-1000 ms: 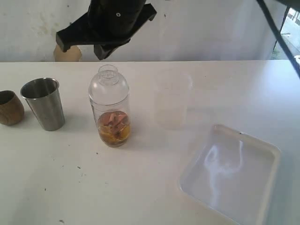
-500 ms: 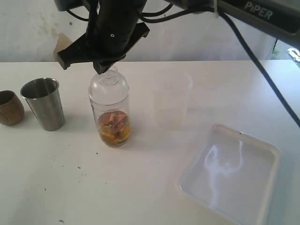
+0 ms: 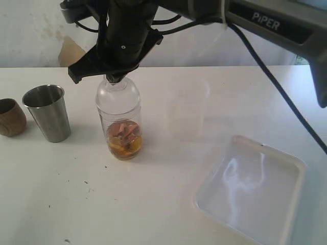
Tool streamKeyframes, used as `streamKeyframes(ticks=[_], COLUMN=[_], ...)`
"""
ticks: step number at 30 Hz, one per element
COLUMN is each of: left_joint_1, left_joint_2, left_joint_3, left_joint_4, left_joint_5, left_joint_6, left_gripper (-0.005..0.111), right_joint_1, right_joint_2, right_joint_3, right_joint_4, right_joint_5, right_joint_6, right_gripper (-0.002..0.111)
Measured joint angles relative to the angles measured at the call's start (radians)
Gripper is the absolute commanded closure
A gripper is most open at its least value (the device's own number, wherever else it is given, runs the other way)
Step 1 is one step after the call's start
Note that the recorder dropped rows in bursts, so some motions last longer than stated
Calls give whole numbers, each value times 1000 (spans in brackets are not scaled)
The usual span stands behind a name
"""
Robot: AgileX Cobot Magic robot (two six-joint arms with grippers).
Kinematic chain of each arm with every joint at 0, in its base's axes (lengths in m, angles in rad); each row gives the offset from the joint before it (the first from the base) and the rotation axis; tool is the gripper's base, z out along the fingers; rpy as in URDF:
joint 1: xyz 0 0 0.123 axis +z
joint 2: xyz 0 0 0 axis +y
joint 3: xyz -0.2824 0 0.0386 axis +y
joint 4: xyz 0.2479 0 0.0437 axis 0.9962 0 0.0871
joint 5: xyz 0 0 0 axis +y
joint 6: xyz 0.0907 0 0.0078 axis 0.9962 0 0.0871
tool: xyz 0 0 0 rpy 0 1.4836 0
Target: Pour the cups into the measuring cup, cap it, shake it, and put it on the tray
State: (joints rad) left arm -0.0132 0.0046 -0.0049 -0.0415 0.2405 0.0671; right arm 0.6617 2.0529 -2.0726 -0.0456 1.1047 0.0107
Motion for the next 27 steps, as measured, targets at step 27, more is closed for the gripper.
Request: streamKeyframes(ticks=[27], left_joint_1=[0], left_joint_2=[0], left_joint_3=[0], left_joint_4=[0], left_joint_5=[0], left_joint_6=[0], left_gripper=[107], right_joint_1=[0], right_joint_2=[30], right_joint_3=[-19], right_joint_4=[-2], right_joint_5=[27], right_joint_6=[-2], right_gripper=[108])
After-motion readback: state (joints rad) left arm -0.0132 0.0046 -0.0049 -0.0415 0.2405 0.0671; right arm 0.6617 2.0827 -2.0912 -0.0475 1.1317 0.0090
